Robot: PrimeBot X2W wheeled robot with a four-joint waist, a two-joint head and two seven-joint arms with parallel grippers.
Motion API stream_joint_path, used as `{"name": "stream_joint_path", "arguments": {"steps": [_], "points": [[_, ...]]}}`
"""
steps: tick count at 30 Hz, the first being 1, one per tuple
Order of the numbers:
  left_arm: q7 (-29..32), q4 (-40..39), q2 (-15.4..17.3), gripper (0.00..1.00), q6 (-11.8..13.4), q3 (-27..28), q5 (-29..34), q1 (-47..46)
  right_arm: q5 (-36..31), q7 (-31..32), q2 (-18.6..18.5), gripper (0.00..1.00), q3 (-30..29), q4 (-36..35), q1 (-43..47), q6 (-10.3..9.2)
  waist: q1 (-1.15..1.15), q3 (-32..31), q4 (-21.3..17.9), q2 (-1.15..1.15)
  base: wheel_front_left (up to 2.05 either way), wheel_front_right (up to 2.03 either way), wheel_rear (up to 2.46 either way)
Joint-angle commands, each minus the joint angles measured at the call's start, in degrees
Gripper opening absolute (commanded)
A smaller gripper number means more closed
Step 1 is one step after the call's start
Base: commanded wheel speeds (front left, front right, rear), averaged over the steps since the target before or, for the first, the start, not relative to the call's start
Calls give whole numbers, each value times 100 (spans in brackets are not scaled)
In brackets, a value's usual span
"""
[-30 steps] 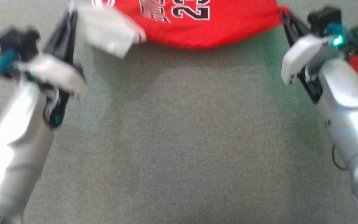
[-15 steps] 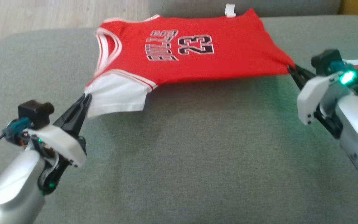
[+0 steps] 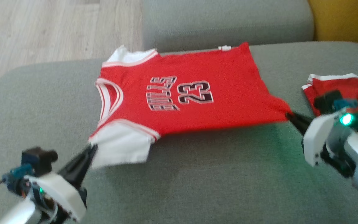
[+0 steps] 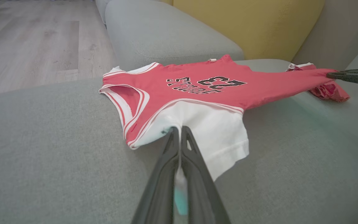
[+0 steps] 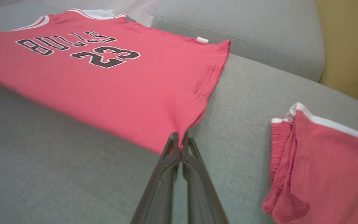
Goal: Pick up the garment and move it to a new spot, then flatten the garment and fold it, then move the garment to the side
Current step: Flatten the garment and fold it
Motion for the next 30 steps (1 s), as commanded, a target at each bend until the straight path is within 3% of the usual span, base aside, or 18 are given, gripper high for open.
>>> {"name": "stream_joint_path", "arguments": {"steps": [1,9,17,30], "points": [[9,-192,294,0,41,259,-53,-204,62,12,-215,0,-29,-152,32,12,1,-93,-36,0,0,0,0],[113,-747,424,0,289,279,-146,62,209,283,-570,0,-356,-888,479,12,1,-104,-82,0,0,0,0],[123,-631,252,0,359,355,-64,-368,-192,231,-296,0,-895,-1042,426,12,1,163,-80,0,0,0,0],[805,453,-30,0,-68,234,98,-1913,-806,377,317,0,-1437,-650,-221,12,1,940,-55,0,0,0,0]]}}
